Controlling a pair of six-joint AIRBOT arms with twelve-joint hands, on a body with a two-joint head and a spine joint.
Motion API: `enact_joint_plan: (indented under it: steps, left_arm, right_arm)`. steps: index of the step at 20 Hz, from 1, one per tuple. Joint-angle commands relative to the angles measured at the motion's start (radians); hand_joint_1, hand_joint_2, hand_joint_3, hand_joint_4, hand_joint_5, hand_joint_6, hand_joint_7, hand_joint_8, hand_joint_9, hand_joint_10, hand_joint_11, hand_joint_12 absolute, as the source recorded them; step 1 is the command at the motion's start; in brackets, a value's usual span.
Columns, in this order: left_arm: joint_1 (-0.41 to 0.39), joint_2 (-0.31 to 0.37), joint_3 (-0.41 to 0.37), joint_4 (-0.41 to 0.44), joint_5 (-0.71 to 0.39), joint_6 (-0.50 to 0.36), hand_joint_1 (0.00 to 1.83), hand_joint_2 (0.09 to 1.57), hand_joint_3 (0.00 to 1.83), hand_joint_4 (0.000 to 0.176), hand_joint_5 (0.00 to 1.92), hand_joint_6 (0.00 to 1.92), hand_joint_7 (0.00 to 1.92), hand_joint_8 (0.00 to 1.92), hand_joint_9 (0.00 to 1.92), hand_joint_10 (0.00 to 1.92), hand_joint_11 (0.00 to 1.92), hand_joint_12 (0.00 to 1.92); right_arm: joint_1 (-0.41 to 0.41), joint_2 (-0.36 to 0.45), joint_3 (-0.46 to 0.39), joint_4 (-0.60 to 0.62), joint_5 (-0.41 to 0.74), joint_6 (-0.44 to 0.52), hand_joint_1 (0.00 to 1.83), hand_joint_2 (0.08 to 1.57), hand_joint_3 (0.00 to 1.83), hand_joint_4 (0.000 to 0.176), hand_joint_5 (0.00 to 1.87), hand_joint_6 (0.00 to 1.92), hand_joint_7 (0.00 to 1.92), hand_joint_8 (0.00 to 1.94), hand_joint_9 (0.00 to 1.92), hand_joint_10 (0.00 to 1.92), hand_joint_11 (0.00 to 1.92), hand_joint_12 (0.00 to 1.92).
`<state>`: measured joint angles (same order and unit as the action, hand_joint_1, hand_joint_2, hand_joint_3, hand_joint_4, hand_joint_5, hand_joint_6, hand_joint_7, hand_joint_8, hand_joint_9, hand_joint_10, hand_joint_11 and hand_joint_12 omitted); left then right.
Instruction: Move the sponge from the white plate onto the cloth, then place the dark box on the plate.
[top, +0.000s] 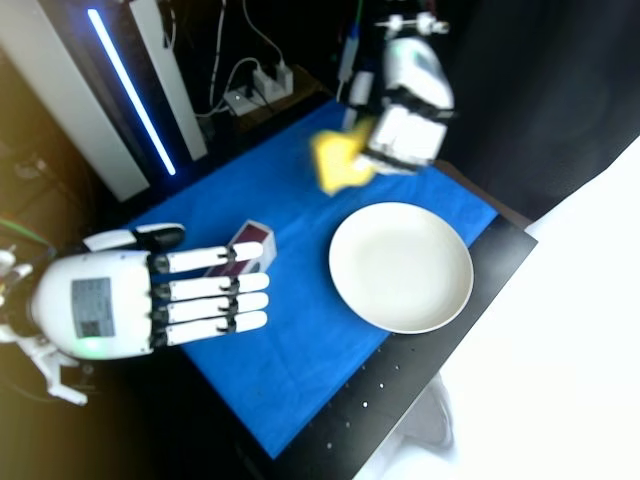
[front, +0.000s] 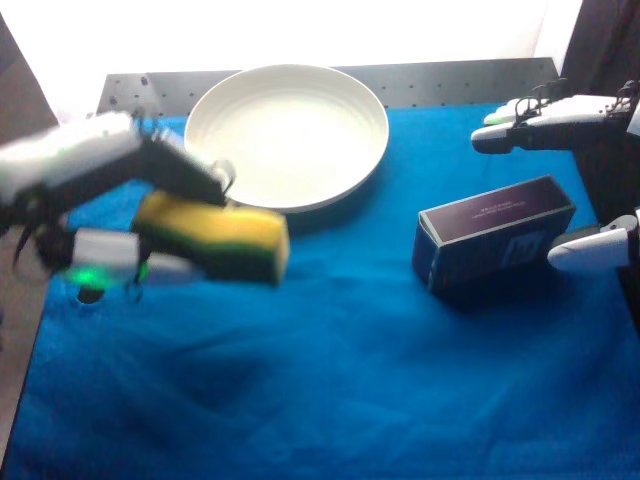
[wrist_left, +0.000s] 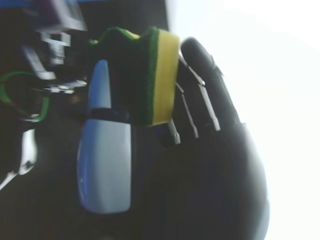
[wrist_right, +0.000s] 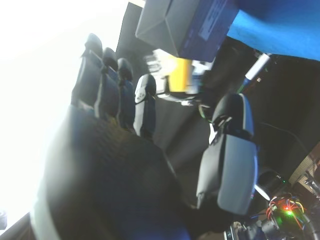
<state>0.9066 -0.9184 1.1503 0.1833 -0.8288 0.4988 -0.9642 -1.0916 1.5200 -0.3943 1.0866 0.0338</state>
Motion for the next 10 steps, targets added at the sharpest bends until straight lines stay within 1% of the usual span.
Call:
enact_joint_plan:
  steps: [1,2,3,4,5,6,7,8,9,10]
  left_arm:
    - [0.017,0.002,-0.004,-0.055,-0.116,-0.006,1.28,1.05,0.0,0.0,1.16,0.49,1.14,0.95,1.03,1.02,0.83,1.48]
    - [0.059,-0.001,-0.01,-0.082,-0.119,-0.006,1.29,1.04,0.0,0.0,1.18,0.47,1.18,0.87,1.06,0.98,0.81,1.47]
    - [0.09,-0.01,-0.012,-0.112,-0.124,-0.007,1.29,1.04,0.0,0.0,1.21,0.38,1.14,0.96,1.01,1.07,0.78,1.51]
    - [0.104,-0.017,-0.013,-0.126,-0.125,-0.007,1.29,1.05,0.0,0.0,1.26,0.27,1.07,1.09,0.95,1.22,0.79,1.61]
    - [0.11,-0.025,-0.013,-0.136,-0.125,-0.007,1.29,1.06,0.0,0.0,1.28,0.22,1.03,1.15,0.89,1.27,0.78,1.64]
    - [0.114,-0.033,-0.012,-0.146,-0.125,-0.006,1.28,1.06,0.0,0.0,1.26,0.24,1.04,1.12,0.84,1.24,0.75,1.62]
    - [0.119,-0.038,-0.012,-0.163,-0.135,0.0,1.14,1.0,0.0,0.0,1.05,0.08,0.94,0.7,0.71,1.05,0.55,1.49]
    - [0.129,-0.039,-0.014,-0.188,-0.159,0.006,1.01,0.97,0.0,0.0,0.88,0.02,0.88,0.38,0.64,0.88,0.42,1.37]
    - [0.142,-0.038,-0.017,-0.21,-0.188,0.006,0.83,0.9,0.0,0.0,0.62,0.0,0.78,0.14,0.59,0.57,0.28,1.17]
    - [0.151,-0.034,-0.023,-0.227,-0.215,0.009,0.77,0.84,0.0,0.0,0.46,0.0,0.71,0.04,0.57,0.34,0.15,1.13]
  right_arm:
    - [0.01,0.001,-0.003,0.055,0.105,0.013,0.82,1.0,0.02,0.091,0.4,0.0,0.32,0.01,0.23,0.0,0.2,0.01]
    - [0.01,0.001,-0.003,0.055,0.105,0.013,0.81,1.01,0.01,0.09,0.41,0.0,0.33,0.01,0.24,0.0,0.2,0.01]
    - [0.01,0.001,-0.002,0.055,0.105,0.014,0.82,1.01,0.01,0.088,0.42,0.01,0.34,0.01,0.23,0.0,0.19,0.01]
    - [0.01,0.001,0.001,0.055,0.105,0.015,0.85,1.01,0.01,0.075,0.43,0.01,0.34,0.01,0.24,0.0,0.2,0.01]
    - [0.01,0.001,0.004,0.055,0.105,0.015,0.86,1.01,0.01,0.071,0.43,0.01,0.34,0.01,0.24,0.0,0.19,0.01]
    - [0.01,0.0,0.007,0.055,0.105,0.015,0.86,1.0,0.0,0.093,0.43,0.01,0.34,0.01,0.23,0.0,0.19,0.01]
    - [0.01,-0.001,0.01,0.055,0.105,0.016,0.85,1.0,0.0,0.093,0.42,0.0,0.33,0.0,0.21,0.0,0.17,0.0]
    - [0.01,-0.005,0.014,0.055,0.105,0.016,0.85,0.98,0.0,0.106,0.42,0.0,0.33,0.0,0.21,0.0,0.16,0.0]
    - [0.011,-0.01,0.018,0.054,0.105,0.016,0.76,0.97,0.0,0.126,0.41,0.0,0.34,0.0,0.23,0.01,0.16,0.0]
    - [0.011,-0.016,0.025,0.053,0.105,0.017,0.76,0.96,0.0,0.111,0.43,0.0,0.38,0.0,0.29,0.01,0.22,0.02]
